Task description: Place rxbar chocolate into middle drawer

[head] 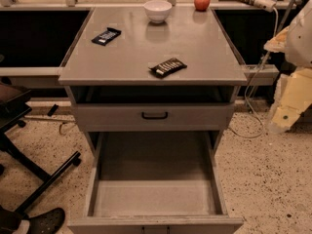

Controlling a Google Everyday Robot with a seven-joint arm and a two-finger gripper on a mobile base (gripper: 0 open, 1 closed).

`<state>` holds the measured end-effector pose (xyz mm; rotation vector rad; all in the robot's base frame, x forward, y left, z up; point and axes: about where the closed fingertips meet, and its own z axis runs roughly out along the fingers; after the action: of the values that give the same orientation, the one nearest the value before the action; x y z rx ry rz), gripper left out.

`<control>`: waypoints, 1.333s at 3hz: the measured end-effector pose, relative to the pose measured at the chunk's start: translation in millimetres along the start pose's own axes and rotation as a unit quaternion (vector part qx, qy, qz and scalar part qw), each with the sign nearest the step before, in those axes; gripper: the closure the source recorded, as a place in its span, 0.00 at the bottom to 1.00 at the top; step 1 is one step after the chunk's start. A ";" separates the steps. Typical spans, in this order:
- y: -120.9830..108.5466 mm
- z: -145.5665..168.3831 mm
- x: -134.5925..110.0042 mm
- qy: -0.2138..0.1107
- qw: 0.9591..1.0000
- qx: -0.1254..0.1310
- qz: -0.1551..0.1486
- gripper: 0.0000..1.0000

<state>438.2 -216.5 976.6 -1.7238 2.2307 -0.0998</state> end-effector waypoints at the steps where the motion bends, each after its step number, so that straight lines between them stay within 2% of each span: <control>1: -0.1 0.0 0.0 0.000 1.000 0.000 0.000 0.00; 2: -7.7 3.2 -5.0 -0.006 1.000 0.003 -0.007 0.00; 3: -35.3 25.0 -25.7 -0.019 0.999 -0.003 -0.034 0.00; 4: -74.9 57.4 -58.9 -0.059 0.996 -0.007 -0.067 0.00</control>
Offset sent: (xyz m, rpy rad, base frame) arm 0.0198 0.0054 -0.0059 0.0101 -0.0007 0.0336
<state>537.7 -172.7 953.0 -1.8365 2.0354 -0.0125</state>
